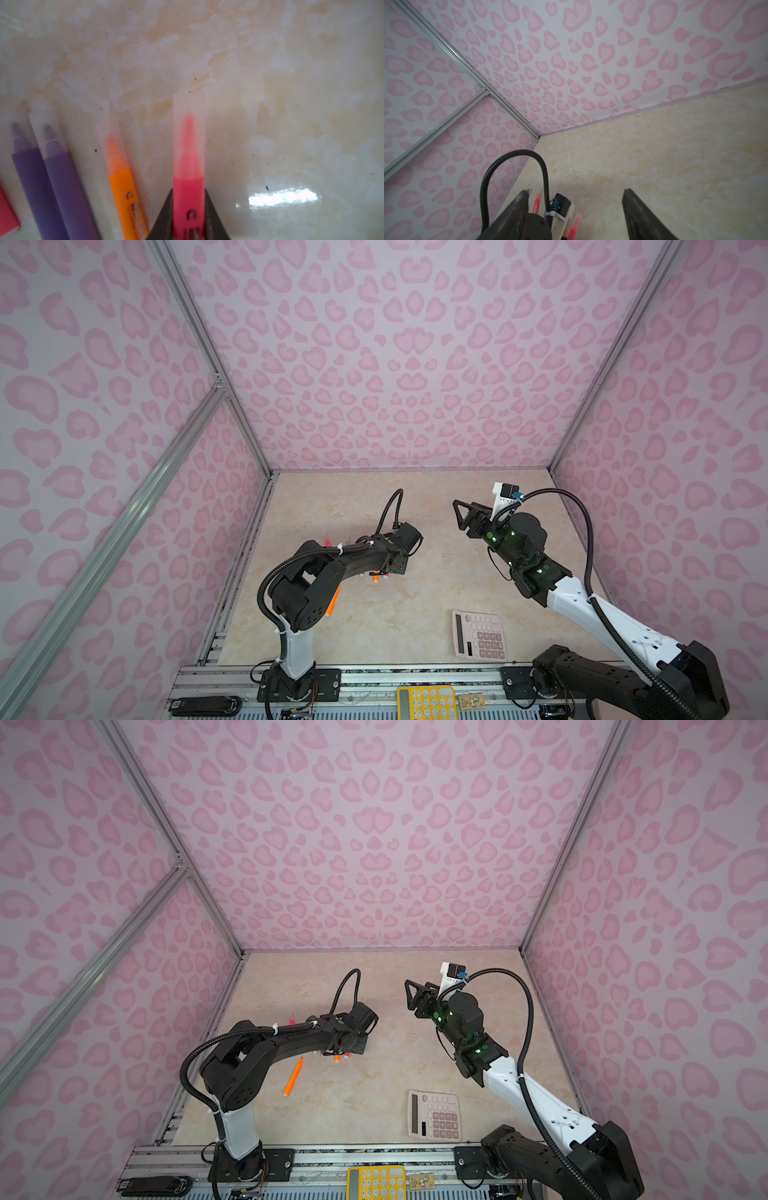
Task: Insert the pens into the pen caps
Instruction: 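Lower the capped pink marker onto the table and open the left gripper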
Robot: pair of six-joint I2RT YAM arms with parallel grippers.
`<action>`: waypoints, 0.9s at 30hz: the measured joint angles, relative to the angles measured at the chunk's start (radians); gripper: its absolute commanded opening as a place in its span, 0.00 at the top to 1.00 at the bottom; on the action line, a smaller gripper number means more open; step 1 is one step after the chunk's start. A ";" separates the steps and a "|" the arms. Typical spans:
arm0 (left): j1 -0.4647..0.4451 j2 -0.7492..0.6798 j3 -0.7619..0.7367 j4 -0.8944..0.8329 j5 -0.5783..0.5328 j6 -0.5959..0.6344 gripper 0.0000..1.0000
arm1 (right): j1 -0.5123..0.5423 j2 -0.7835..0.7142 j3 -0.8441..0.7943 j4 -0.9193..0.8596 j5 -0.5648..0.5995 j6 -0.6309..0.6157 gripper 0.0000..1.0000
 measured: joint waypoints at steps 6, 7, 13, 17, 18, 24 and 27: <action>0.005 -0.002 -0.003 0.000 0.004 0.000 0.75 | 0.000 -0.016 -0.010 0.010 0.000 0.003 0.28; 0.007 -0.005 -0.007 0.000 0.008 0.000 0.75 | 0.000 -0.015 -0.012 0.010 0.000 0.003 0.28; 0.010 -0.098 -0.083 -0.002 0.037 0.000 0.65 | 0.000 -0.012 -0.010 0.008 -0.011 0.003 0.28; 0.009 -0.222 -0.151 0.009 -0.017 -0.008 0.60 | 0.000 0.000 -0.010 0.026 -0.024 0.011 0.28; 0.009 -0.262 -0.181 0.010 -0.042 -0.024 0.58 | 0.000 0.008 -0.010 0.030 -0.034 0.011 0.28; 0.013 -0.598 -0.353 -0.087 -0.144 -0.141 0.48 | 0.003 0.018 0.014 0.033 -0.080 0.011 0.28; 0.021 -0.744 -0.407 -0.151 -0.190 -0.208 0.43 | 0.006 0.002 0.006 0.034 -0.096 0.011 0.28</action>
